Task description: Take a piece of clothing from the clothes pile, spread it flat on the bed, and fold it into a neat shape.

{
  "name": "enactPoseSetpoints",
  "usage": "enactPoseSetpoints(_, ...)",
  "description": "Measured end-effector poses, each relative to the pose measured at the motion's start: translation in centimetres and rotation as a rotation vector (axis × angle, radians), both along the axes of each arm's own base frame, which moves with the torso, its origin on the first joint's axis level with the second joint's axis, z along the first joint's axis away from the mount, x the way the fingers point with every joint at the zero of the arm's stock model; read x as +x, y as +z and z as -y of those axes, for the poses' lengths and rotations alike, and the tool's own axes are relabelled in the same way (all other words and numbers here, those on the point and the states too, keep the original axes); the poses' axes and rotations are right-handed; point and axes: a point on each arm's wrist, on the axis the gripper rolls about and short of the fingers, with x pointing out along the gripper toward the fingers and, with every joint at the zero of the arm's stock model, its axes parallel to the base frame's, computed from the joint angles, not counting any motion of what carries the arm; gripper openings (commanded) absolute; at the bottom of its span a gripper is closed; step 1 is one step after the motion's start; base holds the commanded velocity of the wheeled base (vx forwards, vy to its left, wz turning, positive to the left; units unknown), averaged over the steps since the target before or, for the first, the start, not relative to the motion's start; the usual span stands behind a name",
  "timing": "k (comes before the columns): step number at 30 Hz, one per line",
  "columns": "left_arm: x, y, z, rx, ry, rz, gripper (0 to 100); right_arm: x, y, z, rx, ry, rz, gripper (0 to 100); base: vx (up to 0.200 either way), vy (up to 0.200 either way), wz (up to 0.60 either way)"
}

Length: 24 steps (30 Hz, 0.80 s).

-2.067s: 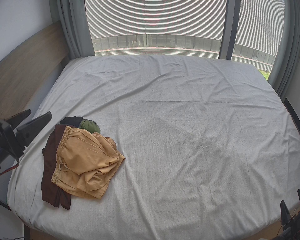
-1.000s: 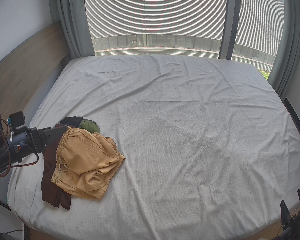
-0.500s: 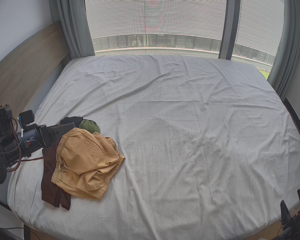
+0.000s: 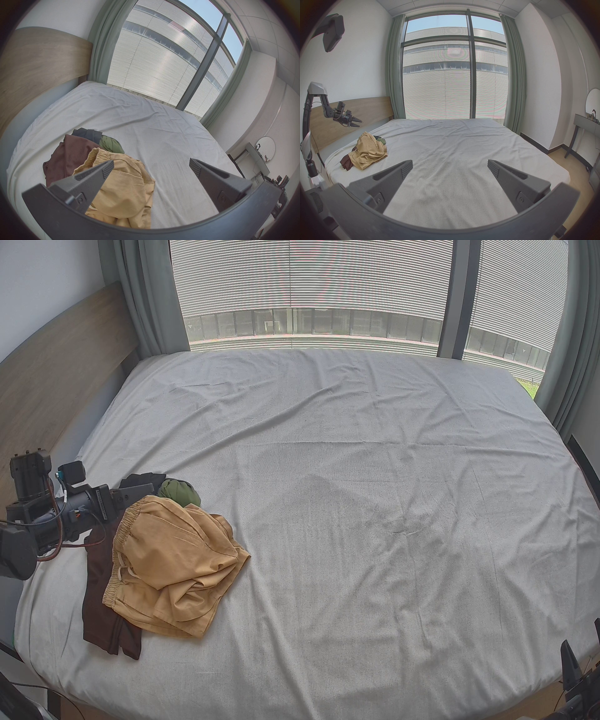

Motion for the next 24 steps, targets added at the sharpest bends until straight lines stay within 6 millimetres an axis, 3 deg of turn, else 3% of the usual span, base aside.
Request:
enactPoseSetpoints(9, 1.9, -1.7, -0.5, -0.001, 0.015, -0.041, 100, 0.0, 0.0, 0.0, 0.0, 0.0, 0.0, 100, 0.0, 0.0, 0.0)
enactPoseSetpoints(24, 4.6, -4.0, -3.5, 0.025, 0.084, -0.076, 100, 0.0, 0.0, 0.0, 0.0, 0.0, 0.0, 100, 0.0, 0.0, 0.0)
